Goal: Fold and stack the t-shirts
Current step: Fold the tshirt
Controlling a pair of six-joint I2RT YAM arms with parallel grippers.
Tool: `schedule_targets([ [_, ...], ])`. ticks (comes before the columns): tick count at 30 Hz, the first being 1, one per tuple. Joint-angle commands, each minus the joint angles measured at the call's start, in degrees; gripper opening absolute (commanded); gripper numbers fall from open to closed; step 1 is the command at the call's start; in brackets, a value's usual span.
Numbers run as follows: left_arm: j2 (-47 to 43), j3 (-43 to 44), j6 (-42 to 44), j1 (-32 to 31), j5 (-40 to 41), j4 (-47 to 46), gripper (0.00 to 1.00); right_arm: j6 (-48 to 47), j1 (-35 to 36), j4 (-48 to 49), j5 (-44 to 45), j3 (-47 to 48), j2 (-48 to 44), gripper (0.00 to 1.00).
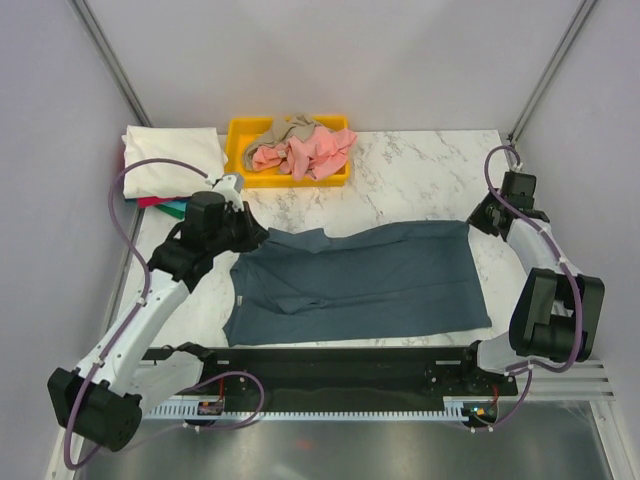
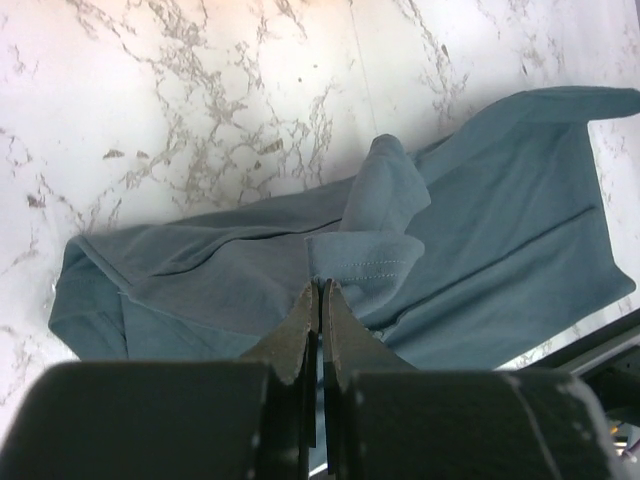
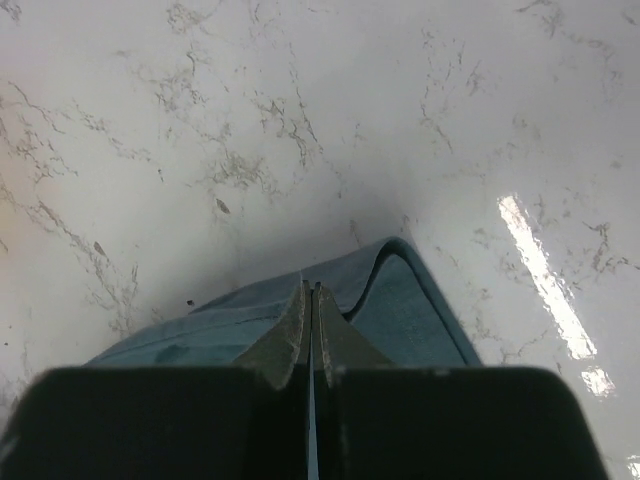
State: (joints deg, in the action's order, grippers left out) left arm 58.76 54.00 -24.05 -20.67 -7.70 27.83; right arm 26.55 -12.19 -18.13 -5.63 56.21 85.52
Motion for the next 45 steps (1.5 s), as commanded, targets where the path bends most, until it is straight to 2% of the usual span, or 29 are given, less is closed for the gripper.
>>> schedule_targets([
  [1,-3.8,-2.1,-0.2,-0.2,-0.7,2.9,0.02,-0.4,-1.3,0.7,-0.2,-1.4,-5.2,0.00],
  [21,-16.5,-6.2,-1.5,-0.1,-3.5,12.8,0.02,2.9,-7.1,1.8,-2.1,-16.5,-16.5,0.00],
  [24,-19.3,-6.8,-2.5,-0.1,-5.4,16.5,0.12,3.9,-7.8,1.1,-1.4,-17.6,-18.4,0.02],
  [26,-20.7,-7.7,-3.5,-0.2,-7.8,19.6,0.21,4.5,-8.1,0.2,-0.5,-18.1,-19.2,0.26],
  [27,-22.5,-8.0,-3.9,-0.2,-8.6,20.6,0.31,4.8,-8.3,0.0,0.2,-18.8,-20.6,0.41],
  [28,-23.5,-8.2,-4.2,-0.2,-9.9,21.6,0.36,5.3,-8.6,-0.1,0.8,-19.2,-21.4,0.74],
  [29,-24.6,-8.5,-4.9,-0.2,-10.0,23.4,0.40,5.4,-8.8,0.2,1.2,-19.6,-22.2,0.82],
  [31,-26.9,-8.1,-5.3,-0.1,-9.3,25.0,0.45,6.5,-9.1,0.3,3.0,-20.3,-24.3,0.93],
  [35,-28.1,-7.3,-6.8,-0.2,-7.3,26.2,0.47,7.8,-9.1,2.5,0.5,-20.2,-26.1,0.92],
  [39,-24.8,-9.2,-7.8,-0.1,-4.9,22.4,0.45,8.7,-7.2,7.7,-5.6,-20.6,-27.3,0.87],
  [43,-17.4,-9.9,-9.6,-0.1,-2.0,18.2,0.45,6.3,4.3,10.1,-5.5,-17.1,-23.4,0.85],
  [45,-10.8,-10.6,-10.3,-0.3,-0.9,16.1,0.45,5.7,7.5,11.4,-6.9,-15.3,-18.5,0.84],
])
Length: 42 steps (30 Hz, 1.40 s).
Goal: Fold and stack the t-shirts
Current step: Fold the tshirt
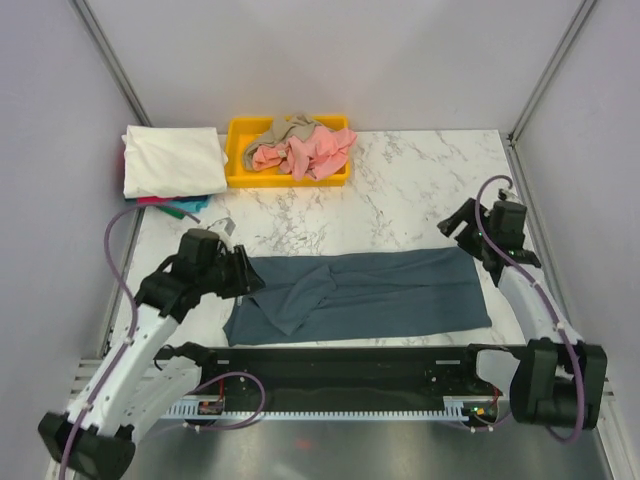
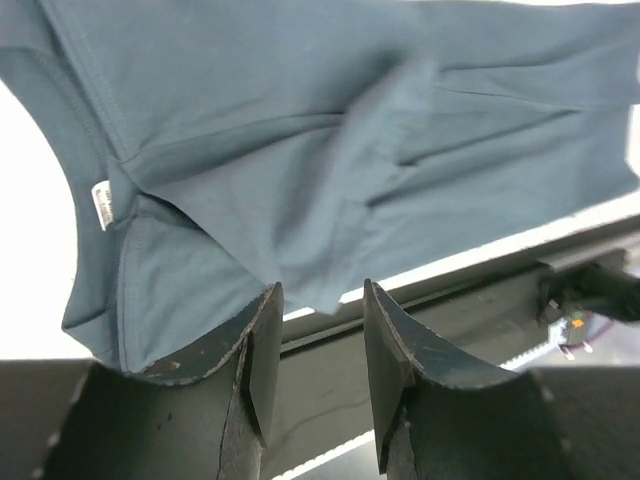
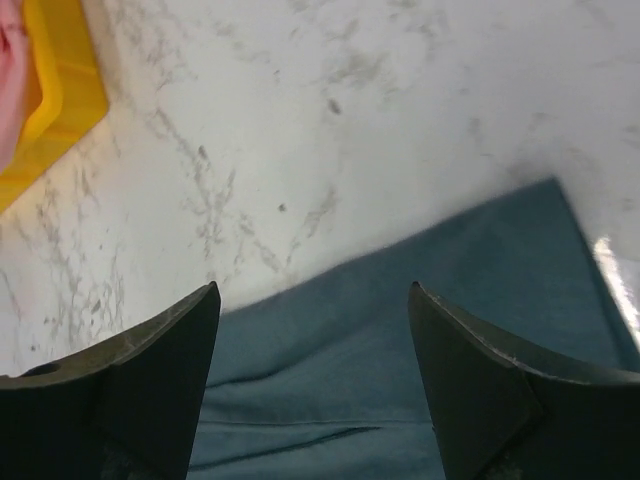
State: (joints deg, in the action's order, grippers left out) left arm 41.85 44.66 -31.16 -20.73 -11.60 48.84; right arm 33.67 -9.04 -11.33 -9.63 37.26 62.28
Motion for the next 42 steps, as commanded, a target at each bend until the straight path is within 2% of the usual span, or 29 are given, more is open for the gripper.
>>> schedule_targets([
  [1,8.2,-1.6,-3.5,-1.0,4.4,-7.2,0.44,-1.3,6.8,5.0,-3.2,4.0,6.4,0.83],
  [5,17.9,-4.8,-6.4,-3.7,8.2,-13.9,0.44,-2.0,12.3,6.0,-2.9,3.9,14.2,0.82],
  [12,30.6,-6.3,-9.8,-11.3,13.2,-18.4,0.43,-2.3,15.4,5.1,-0.7,-0.5,17.9,0.81],
  [15,36.3,-3.7,-8.5,-12.5,16.0,-20.4,0.43,0.6,18.5,4.5,-1.6,-5.8,14.5,0.80],
  [17,43.9,1.0,-7.1,-13.0,16.3,-21.0,0.43,3.4,21.4,4.8,-1.1,-10.6,10.0,0.79],
  [21,58.6,12.6,-5.3,-13.2,15.8,-20.9,0.43,13.4,32.6,5.8,1.0,-17.1,2.3,0.79],
  [23,66.9,21.1,-5.1,-13.5,15.7,-21.0,0.43,19.7,37.1,5.0,3.6,-20.4,-2.5,0.79],
  [24,69.9,24.7,-4.9,-13.6,15.0,-20.8,0.43,22.2,42.5,4.7,4.8,-21.5,-4.2,0.79],
  [25,76.6,33.2,-4.5,-14.1,14.2,-20.6,0.43,29.0,45.7,6.0,6.4,-24.1,-7.5,0.79],
  [26,79.9,38.4,-4.2,-14.4,13.2,-20.1,0.42,31.9,49.1,7.6,7.2,-25.3,-8.9,0.79],
  [27,83.3,50.9,-2.3,-15.9,9.3,-18.3,0.41,34.9,56.3,10.3,8.6,-25.7,-10.0,0.79],
  [29,94.3,66.0,1.0,-18.3,4.5,-15.5,0.41,36.8,62.4,10.8,12.3,-21.8,-9.8,0.80],
  [30,98.8,83.3,5.4,-20.8,2.6,-11.7,0.42,35.9,66.7,8.1,13.2,-18.9,-7.1,0.82],
  [32,108.8,101.5,8.2,-22.7,0.9,-6.8,0.48,29.9,71.7,3.7,16.0,-7.3,-3.7,0.85],
  [33,109.7,110.5,8.9,-23.3,0.1,-6.6,0.51,28.2,72.9,-3.1,17.6,-3.2,-2.1,0.86],
  [34,108.9,110.5,8.5,-23.2,0.0,-8.9,0.55,26.9,74.0,-6.6,19.7,3.6,0.4,0.87],
  [35,106.6,108.3,8.2,-23.0,1.4,-10.6,0.61,25.0,74.6,-9.1,22.3,6.1,0.9,0.89],
  [36,100.9,100.2,8.1,-22.3,1.5,-13.2,0.63,24.3,74.8,-12.5,23.4,7.9,0.7,0.89],
  [37,97.1,95.8,8.3,-22.0,1.3,-17.5,0.65,23.9,74.9,-13.7,24.4,10.4,0.2,0.90],
  [39,89.4,88.3,9.5,-20.9,2.5,-18.4,0.68,22.1,74.7,-15.5,28.0,13.1,-1.8,0.92],
  [42,80.6,82.7,11.0,-19.5,4.8,-16.9,0.70,19.5,74.6,-21.9,37.5,17.0,-2.0,0.93],
])
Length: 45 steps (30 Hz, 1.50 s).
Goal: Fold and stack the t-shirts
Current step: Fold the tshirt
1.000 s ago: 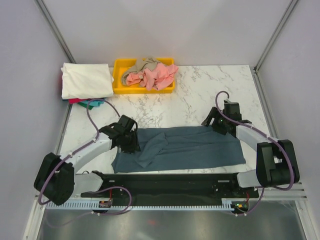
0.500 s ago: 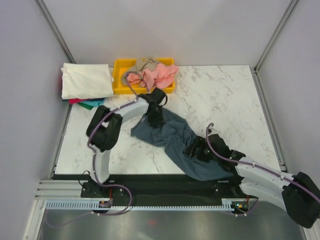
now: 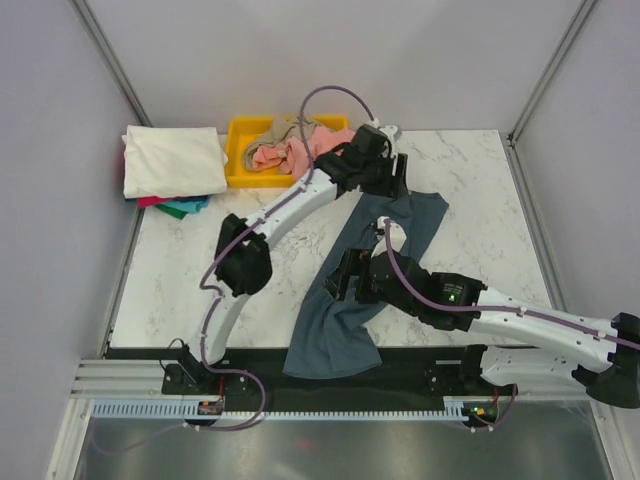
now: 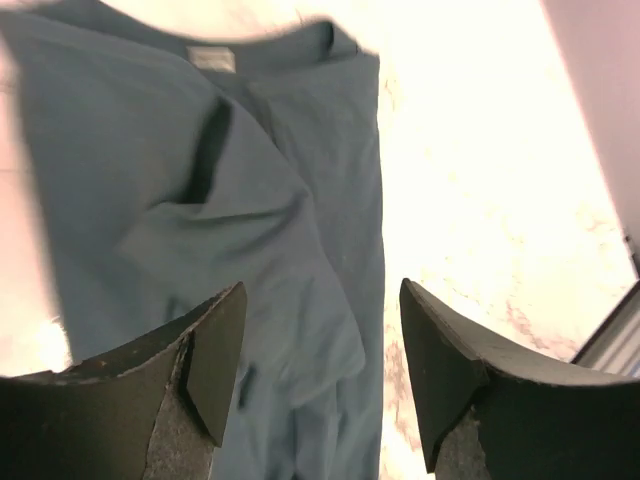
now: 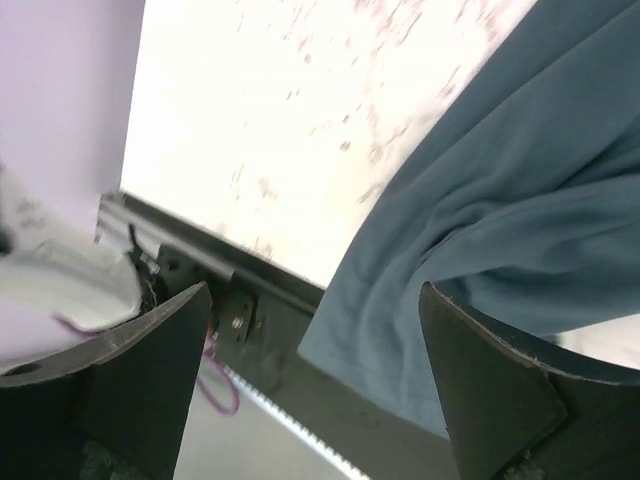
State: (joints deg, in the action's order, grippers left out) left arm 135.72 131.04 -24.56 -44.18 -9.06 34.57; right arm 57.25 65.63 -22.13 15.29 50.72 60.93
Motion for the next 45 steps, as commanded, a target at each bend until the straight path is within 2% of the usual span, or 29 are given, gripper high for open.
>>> schedule_targets([
  [1,-15.5,-5.3,4.8,4.4,2.8,-2.1,0.71,-4.8,-0.2,-12.4,14.7,5.6,-0.3,0.94],
  [4,-26.0,-13.7,5.0,7.1,3.5,-1.3,0.72,-7.6,-4.5,-15.0,16.6,7.5,1.6,0.95],
  [6,-30.9,-21.0,5.1,9.5,4.2,-0.6,0.72,-8.6,-9.9,-14.3,15.9,7.1,2.2,0.94],
  [7,-36.5,-23.8,5.1,10.4,4.4,-0.4,0.72,-10.2,-12.0,-13.5,14.2,6.2,3.0,0.94],
  [8,-39.1,-26.8,5.1,11.3,4.8,-0.2,0.72,-11.4,-16.8,-12.6,12.7,5.9,3.8,0.93],
  [10,-45.2,-36.5,5.6,13.6,5.4,0.1,0.72,-13.9,-21.7,-9.5,10.1,5.2,7.0,0.93],
  [11,-51.4,-40.0,5.7,14.1,6.1,0.2,0.72,-14.8,-25.8,-8.5,6.9,5.4,8.6,0.91],
  [12,-54.2,-46.6,5.9,14.7,6.4,0.2,0.72,-15.7,-27.3,-6.8,5.7,5.7,12.5,0.91],
  [14,-62.9,-53.0,6.3,14.8,6.9,0.2,0.72,-17.6,-30.8,-5.9,3.4,8.4,17.8,0.91],
  [15,-65.5,-58.7,6.7,14.8,6.7,0.2,0.72,-18.1,-31.7,-5.9,2.9,9.7,23.5,0.91],
  [18,-75.6,-68.2,7.2,14.8,6.9,1.1,0.72,-18.7,-34.6,-6.2,2.2,14.7,33.6,0.90],
  [21,-81.6,-75.1,6.3,14.9,7.4,2.1,0.72,-19.1,-37.0,-6.0,2.2,19.2,42.0,0.90],
  [26,-89.2,-83.0,7.1,14.9,6.5,2.4,0.71,-20.8,-42.5,-6.4,0.4,29.9,54.1,0.90],
  [30,-91.7,-83.8,7.3,14.9,5.7,3.1,0.71,-24.1,-46.0,-8.4,-0.3,41.1,66.6,0.90],
  [32,-92.8,-83.9,7.4,14.9,4.9,2.4,0.71,-26.3,-47.9,-10.6,0.9,52.5,71.8,0.90],
  [33,-92.9,-84.5,7.3,14.8,5.2,1.7,0.71,-26.9,-48.5,-13.4,1.0,62.5,77.9,0.90],
  [37,-91.3,-84.5,7.3,14.9,5.6,1.6,0.71,-32.0,-49.9,-15.9,-4.1,84.7,90.3,0.90],
  [39,-90.5,-84.4,7.5,14.8,5.7,1.7,0.71,-33.1,-50.2,-13.8,-7.2,88.5,92.5,0.91],
  [42,-89.8,-84.5,7.2,14.8,5.4,1.7,0.71,-34.7,-50.2,-8.2,-9.3,84.6,89.2,0.93],
  [45,-89.1,-84.4,7.1,14.8,4.7,1.4,0.70,-36.5,-50.5,-6.6,-8.9,79.7,84.6,0.96],
])
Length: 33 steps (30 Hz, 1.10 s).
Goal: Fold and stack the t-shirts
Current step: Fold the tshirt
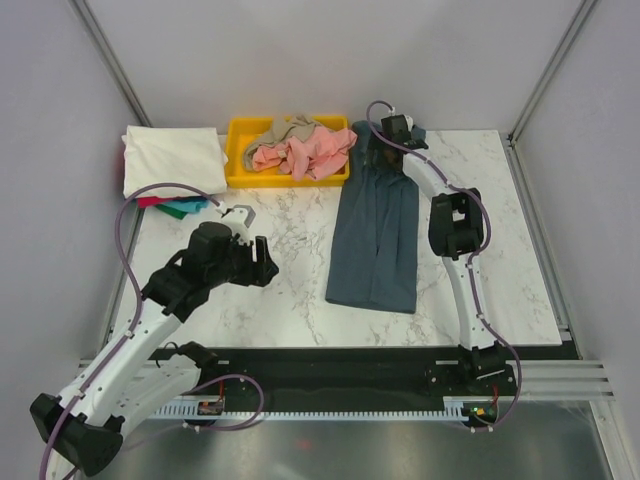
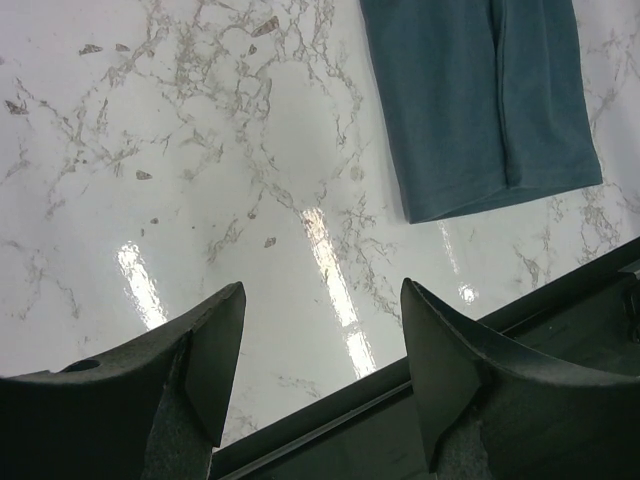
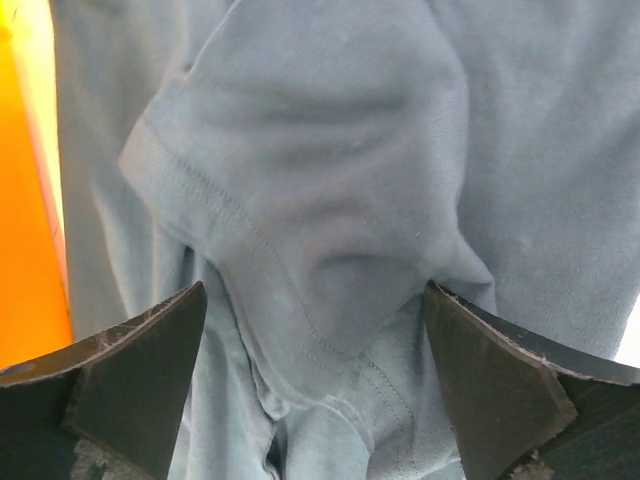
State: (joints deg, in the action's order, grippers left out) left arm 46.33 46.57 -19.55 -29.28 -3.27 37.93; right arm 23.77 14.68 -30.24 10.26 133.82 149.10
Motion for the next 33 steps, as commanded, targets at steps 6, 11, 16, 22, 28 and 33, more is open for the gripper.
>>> schedule_targets([
  [6,3.5,0.8,-0.1,-0.1,-3.9,-3.7,0.70,-6.8,-0.2,1.8,-5.1,-4.5,-15.4,0.98],
  [11,8.7,-0.2,-6.6,-0.1,-8.8,-9.7,0.70,-5.2,-0.2,1.7,-4.3,-15.3,-29.0,0.98],
  [16,15.8,-3.3,-11.7,-0.1,-13.6,-18.1,0.66,2.4,-0.1,0.6,-4.1,-47.8,-49.0,0.97],
  [22,24.1,-6.8,-14.1,-2.4,-13.8,-25.4,0.63,14.5,1.2,7.1,-7.9,-88.4,-75.3,0.90],
  [28,31.7,-9.0,-17.1,-5.9,-12.6,-31.0,0.63,22.8,5.4,3.0,-10.1,-104.4,-91.6,0.84],
  [33,33.1,-11.4,-20.3,-8.2,-9.8,-34.2,0.62,29.7,11.3,4.6,-10.2,-112.4,-99.1,0.75],
])
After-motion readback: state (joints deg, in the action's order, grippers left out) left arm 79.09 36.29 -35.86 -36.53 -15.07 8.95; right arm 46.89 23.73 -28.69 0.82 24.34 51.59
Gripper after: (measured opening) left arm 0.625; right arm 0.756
